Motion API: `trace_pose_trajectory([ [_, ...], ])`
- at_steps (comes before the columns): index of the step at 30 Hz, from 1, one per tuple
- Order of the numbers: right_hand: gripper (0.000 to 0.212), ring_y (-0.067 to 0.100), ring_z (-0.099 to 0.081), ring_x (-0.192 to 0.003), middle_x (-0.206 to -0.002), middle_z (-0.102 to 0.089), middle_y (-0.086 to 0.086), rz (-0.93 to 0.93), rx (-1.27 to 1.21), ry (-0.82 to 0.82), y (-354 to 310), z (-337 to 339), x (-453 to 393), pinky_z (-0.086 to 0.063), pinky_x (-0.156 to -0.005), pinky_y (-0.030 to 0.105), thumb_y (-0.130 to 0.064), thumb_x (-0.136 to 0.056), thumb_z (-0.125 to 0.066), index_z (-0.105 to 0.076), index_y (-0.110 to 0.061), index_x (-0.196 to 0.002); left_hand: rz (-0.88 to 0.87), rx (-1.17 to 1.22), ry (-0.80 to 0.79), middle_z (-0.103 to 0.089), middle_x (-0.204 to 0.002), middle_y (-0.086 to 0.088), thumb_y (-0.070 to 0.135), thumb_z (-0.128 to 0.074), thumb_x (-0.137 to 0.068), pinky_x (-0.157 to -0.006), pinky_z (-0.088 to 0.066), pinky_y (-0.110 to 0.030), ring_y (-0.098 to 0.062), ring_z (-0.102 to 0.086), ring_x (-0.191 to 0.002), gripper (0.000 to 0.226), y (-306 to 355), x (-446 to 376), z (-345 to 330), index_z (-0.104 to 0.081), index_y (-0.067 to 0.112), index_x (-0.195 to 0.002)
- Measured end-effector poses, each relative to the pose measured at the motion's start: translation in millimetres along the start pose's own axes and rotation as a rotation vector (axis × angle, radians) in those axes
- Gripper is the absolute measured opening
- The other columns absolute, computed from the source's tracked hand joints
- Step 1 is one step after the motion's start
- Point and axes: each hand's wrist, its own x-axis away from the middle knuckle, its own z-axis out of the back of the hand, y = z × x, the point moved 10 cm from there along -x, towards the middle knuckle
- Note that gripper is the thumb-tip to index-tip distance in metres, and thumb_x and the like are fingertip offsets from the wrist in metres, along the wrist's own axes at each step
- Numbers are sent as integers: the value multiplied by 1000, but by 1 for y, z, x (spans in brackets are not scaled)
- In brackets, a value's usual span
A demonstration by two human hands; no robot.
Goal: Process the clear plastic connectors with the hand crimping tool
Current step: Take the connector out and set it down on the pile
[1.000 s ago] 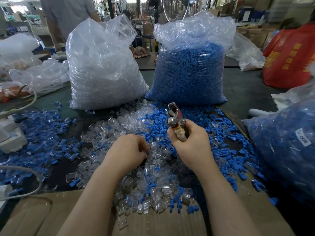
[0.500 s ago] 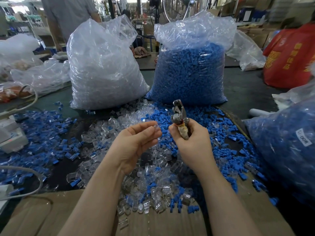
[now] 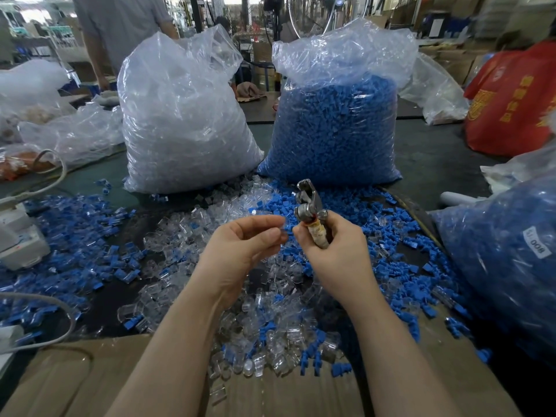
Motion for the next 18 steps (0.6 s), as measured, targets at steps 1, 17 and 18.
trace_pose_trajectory([
  [1, 16, 2, -60, -68, -76, -65, -25, 2, 3, -6, -1, -1, 0, -50, -63, 27, -31, -88, -71, -59, -37, -78, -10, -13, -4, -76, -93, -10, 11, -73, -70, -71, -55, -17, -15, -74, -85, 18, 1, 0, -2, -79, 17, -85],
  [17, 16, 3, -60, -66, -76, -66, -22, -13, -26, -24, 0, -4, 1, -50, -61, 30, -29, -89, -70, -61, -38, -80, -191, -262, 97, -77, -84, 1, 5, -81, -74, -69, -54, -16, -8, -72, -78, 19, 18, 5, -3, -76, 19, -87],
  [18, 15, 2, -60, -66, -75, -66, -23, -11, -29, -29, 0, -4, 1, -48, -61, 28, -29, -89, -70, -61, -38, -80, -196, -267, 104, -77, -84, 1, 6, -81, -74, -69, -54, -16, -8, -72, -78, 19, 18, 5, -2, -76, 17, -88],
])
